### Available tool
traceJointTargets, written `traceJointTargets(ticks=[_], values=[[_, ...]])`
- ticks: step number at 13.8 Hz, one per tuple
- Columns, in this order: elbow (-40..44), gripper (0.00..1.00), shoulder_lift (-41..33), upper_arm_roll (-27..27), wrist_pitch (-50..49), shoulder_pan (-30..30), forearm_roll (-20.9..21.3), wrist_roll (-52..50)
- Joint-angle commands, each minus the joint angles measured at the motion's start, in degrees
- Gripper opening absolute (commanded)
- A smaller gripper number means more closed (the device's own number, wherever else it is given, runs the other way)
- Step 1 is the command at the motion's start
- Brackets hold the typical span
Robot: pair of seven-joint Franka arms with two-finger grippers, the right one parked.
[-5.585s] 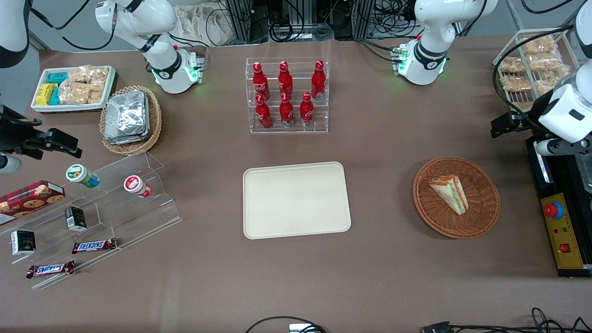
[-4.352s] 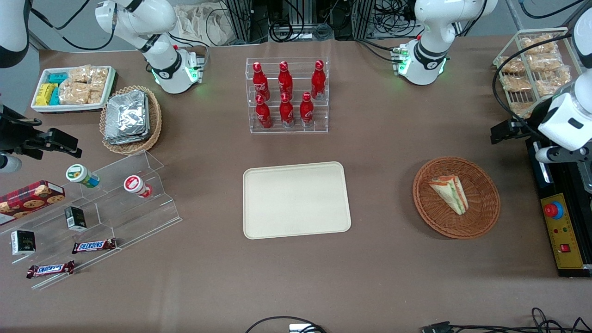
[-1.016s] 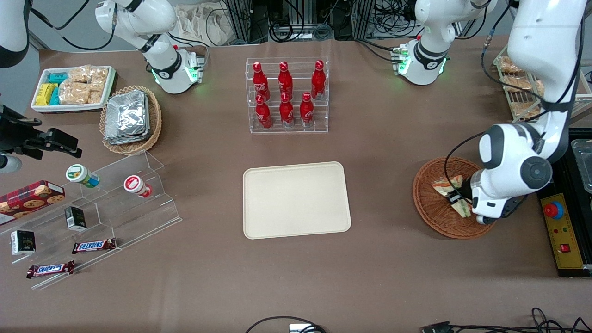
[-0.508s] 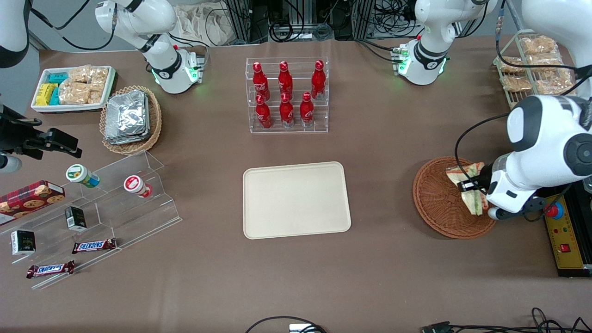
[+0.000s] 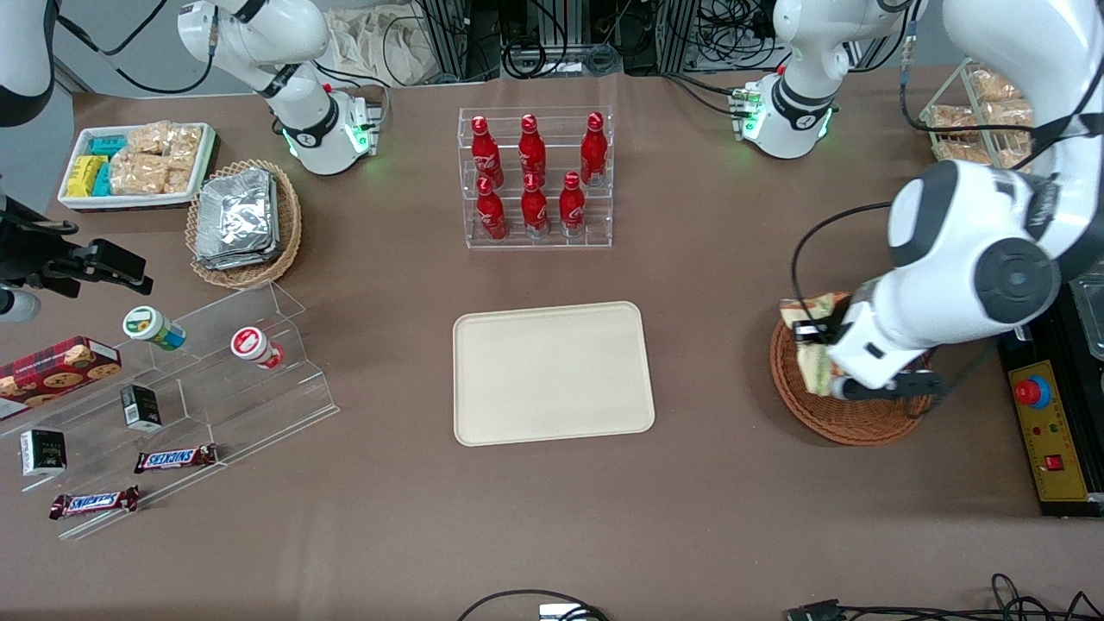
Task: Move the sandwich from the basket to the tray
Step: 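Carry the sandwich with the left gripper over to the cream tray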
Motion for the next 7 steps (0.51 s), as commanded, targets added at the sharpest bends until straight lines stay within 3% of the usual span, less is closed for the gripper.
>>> traceJointTargets(ticks=[1,4,7], values=[[2.5,0.00,3.2,-4.2,-1.1,0.0,0.3,-1.6],[4.9,0.00,7.0,-8.0,-1.1,0.0,0.6,-3.8],[6.6,0.00,9.4,-8.2,-1.0,-5.2,5.4,-4.4]])
